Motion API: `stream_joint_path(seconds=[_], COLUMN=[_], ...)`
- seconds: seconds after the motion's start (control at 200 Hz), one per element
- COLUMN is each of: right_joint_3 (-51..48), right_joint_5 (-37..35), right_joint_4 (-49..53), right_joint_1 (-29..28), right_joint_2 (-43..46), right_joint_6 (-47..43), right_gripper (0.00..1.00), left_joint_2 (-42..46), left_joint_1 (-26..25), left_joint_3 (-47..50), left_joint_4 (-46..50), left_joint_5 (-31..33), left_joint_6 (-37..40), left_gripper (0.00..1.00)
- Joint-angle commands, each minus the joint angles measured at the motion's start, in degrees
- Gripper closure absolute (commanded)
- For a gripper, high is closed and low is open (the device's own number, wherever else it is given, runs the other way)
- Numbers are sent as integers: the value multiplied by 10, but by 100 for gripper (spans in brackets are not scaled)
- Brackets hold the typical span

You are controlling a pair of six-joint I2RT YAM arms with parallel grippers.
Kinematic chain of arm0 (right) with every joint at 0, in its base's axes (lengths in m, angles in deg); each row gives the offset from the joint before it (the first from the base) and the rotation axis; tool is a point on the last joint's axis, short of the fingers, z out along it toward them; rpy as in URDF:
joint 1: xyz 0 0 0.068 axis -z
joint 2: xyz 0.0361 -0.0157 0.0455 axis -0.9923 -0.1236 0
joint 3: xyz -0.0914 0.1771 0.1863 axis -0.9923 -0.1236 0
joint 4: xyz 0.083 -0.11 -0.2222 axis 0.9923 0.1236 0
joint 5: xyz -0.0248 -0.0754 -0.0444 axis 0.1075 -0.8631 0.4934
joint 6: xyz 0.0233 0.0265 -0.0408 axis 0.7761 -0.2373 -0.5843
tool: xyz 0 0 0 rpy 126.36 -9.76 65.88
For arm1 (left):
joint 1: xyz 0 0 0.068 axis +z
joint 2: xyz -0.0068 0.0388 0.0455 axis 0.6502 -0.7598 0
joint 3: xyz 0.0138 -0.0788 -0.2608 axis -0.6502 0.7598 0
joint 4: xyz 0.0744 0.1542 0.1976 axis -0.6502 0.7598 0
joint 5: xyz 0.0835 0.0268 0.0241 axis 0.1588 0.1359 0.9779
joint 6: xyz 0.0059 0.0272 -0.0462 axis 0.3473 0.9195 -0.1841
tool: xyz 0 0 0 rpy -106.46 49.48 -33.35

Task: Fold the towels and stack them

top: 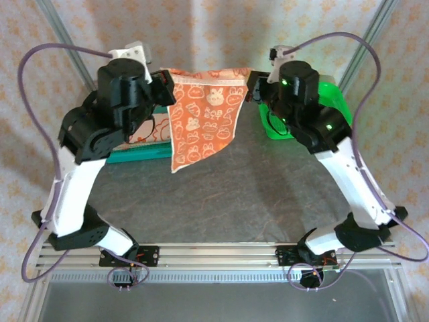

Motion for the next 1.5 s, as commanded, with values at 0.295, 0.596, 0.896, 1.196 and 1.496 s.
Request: stream_joint_path(seconds=[0.295, 0.596, 0.896, 1.196, 1.496], right_joint_3=[-28, 5, 143, 202, 194], right_joint_5=[-28, 28, 113, 144, 144], right_joint_4=[57, 47, 34, 41, 32], right_joint_1=[-3, 80, 146, 175, 175], right_joint_2=[32, -99, -324, -435, -362], right_joint_6=[65, 69, 65, 75, 73], right_gripper=[100, 100, 100, 100, 100], left_joint_2=[17, -121, -327, -398, -327], left_joint_1=[-21, 80, 167, 197, 199], left_joint_3=[75, 54, -42, -49, -53], left_joint_4=[-3, -18, -33, -43, -53], left_joint_5=[30, -77, -152, -172, -196], left_joint_6=[-46, -15, 31, 46, 23], left_gripper=[100, 100, 100, 100, 100])
